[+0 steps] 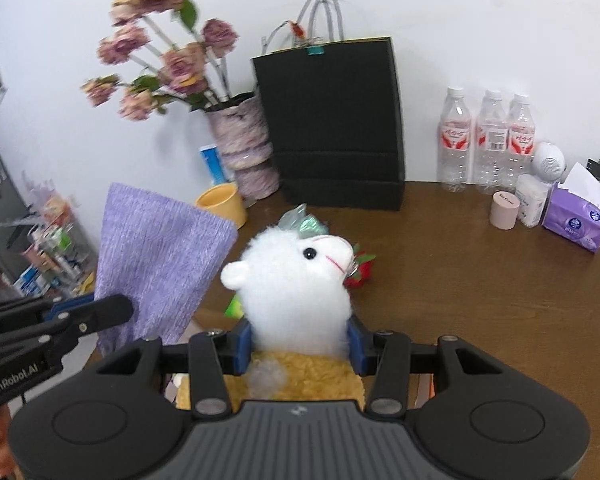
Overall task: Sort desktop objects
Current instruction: 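Lift the purple pouch and plush alpaca with both tools toward the box, then lower the pouch and alpaca into the box with both tools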
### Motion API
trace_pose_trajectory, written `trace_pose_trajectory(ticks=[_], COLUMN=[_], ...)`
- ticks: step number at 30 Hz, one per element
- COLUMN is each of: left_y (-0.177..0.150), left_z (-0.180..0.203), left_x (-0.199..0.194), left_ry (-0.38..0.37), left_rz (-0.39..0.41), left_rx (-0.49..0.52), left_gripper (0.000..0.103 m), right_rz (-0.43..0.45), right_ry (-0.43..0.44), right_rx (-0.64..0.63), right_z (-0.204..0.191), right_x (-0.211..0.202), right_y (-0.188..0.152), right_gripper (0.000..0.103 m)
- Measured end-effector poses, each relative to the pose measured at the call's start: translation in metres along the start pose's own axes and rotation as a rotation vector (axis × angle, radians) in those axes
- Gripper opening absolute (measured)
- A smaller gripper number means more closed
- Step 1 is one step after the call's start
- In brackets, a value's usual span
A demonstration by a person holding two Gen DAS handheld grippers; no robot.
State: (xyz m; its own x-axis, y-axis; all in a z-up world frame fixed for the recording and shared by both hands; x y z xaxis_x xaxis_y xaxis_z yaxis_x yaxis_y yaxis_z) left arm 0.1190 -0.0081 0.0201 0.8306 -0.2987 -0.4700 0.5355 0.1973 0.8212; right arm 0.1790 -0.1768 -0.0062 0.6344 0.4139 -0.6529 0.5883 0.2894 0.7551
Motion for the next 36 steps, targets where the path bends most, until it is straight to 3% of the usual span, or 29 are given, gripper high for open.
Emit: trace_pose_trajectory(ticks=[11,19,27,36], left_y=[-0.058,-0.113,-0.151,-0.166], left_z=[0.004,-0.002,-0.026,-0.041], left_x=[-0.059,-0.084,-0.097,-0.099], left_ry=[-0.126,-0.217,-0.218,-0.184], left_rz=[-0.062,-0.167,-0.227,-0.268], left_rx=[-0.022,-0.065,-0.160,-0.202], left_gripper=[0.008,0.008,0.008,0.007], right_rz=[-0.063,-0.144,-0.209,-0.260], right_ry=[0.060,0.123,0.155,0.151], right_rx=[-0.059,-0.036,0.002,0.018], right_z=[-0.038,-0.052,-0.064,-0.073], right_x=[-0.048,-0.061,-0.061,-0.058], right_y=[-0.056,-0.102,-0.140,-0.162], right_gripper=[0.045,0.045,0.045,0.044])
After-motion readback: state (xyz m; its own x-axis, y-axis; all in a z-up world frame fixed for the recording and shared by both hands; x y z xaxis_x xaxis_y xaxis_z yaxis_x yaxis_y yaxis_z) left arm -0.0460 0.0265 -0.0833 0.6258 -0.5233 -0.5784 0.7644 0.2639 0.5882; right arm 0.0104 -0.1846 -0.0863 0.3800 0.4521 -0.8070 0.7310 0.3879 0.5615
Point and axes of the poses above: each gripper's, at about its wrist camera, not at the fingertips, and x roughly the way its jaws point, z to its right, y to its top, the point moved 7 cm from there along x, roughly the way its jaws point, and after that the axes turned 13 degrees about -x, right-handed, at the moved point
